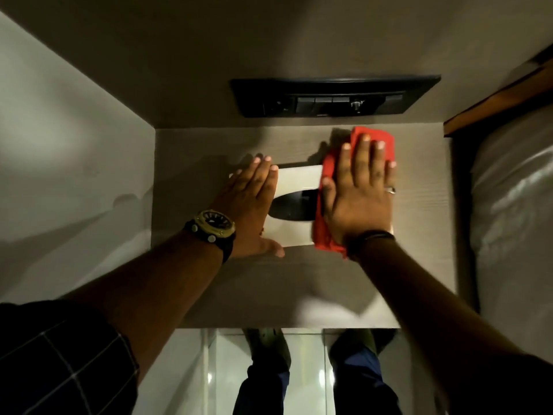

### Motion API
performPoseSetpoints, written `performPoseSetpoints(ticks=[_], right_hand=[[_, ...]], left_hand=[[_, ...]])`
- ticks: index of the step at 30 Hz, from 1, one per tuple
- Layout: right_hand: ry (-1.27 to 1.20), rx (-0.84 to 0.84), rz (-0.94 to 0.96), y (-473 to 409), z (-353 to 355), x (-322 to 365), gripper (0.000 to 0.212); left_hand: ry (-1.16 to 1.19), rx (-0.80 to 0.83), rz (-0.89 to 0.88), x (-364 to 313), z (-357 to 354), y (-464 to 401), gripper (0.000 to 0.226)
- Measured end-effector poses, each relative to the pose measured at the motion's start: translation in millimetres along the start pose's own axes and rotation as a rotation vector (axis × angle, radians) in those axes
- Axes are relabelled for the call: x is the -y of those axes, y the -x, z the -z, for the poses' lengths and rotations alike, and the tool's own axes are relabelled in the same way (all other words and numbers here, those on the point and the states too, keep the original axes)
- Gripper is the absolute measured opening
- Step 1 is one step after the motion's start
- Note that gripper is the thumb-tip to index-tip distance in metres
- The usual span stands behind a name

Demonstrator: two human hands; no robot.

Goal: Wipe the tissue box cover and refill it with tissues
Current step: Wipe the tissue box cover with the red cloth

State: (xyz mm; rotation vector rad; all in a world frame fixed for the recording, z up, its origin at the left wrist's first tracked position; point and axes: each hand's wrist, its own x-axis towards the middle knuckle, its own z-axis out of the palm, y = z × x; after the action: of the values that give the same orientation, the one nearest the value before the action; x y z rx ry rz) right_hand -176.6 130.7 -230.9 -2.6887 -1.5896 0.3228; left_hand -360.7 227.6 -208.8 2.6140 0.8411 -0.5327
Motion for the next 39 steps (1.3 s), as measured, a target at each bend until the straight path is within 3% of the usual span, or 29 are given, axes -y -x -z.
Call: performPoseSetpoints(ticks=[4, 8, 12, 17, 24, 27, 34, 36, 39], right_hand=[[-0.008, 0.055, 0.23, 23.4, -5.9, 14.4, 0.064], [0.04, 0.059, 0.373, 54.6, -5.4, -29.1, 0.065], [0.027, 0.027, 0.232, 34.7, -2.4, -50.9, 0.068], [0.018, 0.001, 0.018, 12.6, 1.1, -20.7, 0.07], [0.012, 0.065, 0.334, 48.1, -4.6, -16.8, 0.063], [-0.003, 0.019, 0.289, 50.0, -3.6, -34.6, 0.064], [-0.029, -0.018, -0.064, 10.2, -0.1, -11.7, 0.067], [-0.024, -0.005, -0.04, 4.8, -1.7, 5.3, 0.066], [-0.052, 0.042, 0.149, 22.2, -4.1, 17.6, 0.064]], left_hand=[[-0.011, 0.033, 0.013, -5.7, 4.1, -0.3, 0.144], [-0.012, 0.056, 0.025, -5.1, 4.2, -0.4, 0.144], [-0.009, 0.047, 0.024, -6.0, 1.0, -1.5, 0.145], [-0.017, 0.052, 0.026, -5.5, 0.9, -1.8, 0.145], [-0.004, 0.092, 0.057, -8.1, 2.9, -1.3, 0.143], [-0.011, 0.095, 0.063, -8.4, 6.7, -2.5, 0.143], [-0.017, 0.057, 0.038, -7.4, 2.4, -3.3, 0.145], [-0.019, 0.051, 0.033, -6.0, 2.3, -2.7, 0.145], [-0.015, 0.042, 0.04, -6.5, 3.5, -2.2, 0.144]])
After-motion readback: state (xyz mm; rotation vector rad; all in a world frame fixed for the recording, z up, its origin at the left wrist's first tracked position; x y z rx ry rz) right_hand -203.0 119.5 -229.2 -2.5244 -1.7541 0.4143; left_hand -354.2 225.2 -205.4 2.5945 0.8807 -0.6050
